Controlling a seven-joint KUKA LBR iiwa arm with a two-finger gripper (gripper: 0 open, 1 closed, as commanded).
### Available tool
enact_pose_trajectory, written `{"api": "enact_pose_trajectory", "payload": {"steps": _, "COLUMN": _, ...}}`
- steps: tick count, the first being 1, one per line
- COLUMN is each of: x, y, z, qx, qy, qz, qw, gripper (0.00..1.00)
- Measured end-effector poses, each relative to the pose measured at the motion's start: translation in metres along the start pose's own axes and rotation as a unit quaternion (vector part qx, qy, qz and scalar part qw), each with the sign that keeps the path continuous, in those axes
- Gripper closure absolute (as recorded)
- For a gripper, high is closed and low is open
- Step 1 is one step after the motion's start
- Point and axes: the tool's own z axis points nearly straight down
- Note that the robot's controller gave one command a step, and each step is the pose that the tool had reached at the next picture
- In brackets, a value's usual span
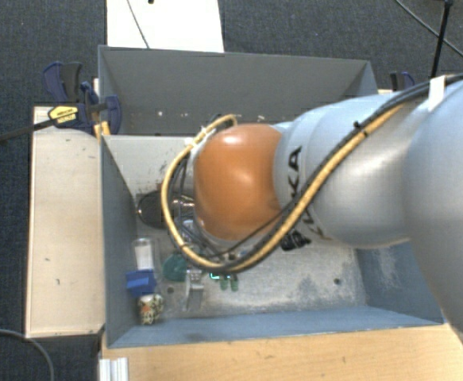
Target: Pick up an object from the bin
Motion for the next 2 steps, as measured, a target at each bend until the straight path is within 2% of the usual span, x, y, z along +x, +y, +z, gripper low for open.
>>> {"api": "enact_pose_trajectory", "payload": {"steps": 1, "x": -0.0513, "y": -0.0748, "z": 0.107, "qx": 0.002, "qy": -0.0016, "qz": -0.008, "qw": 1.0, "gripper": 0.0}}
{"api": "enact_pose_trajectory", "payload": {"steps": 2, "x": -0.0517, "y": -0.0748, "z": 0.1069, "qx": 0.001, "qy": -0.0018, "qz": -0.004, "qw": 1.0, "gripper": 0.0}}
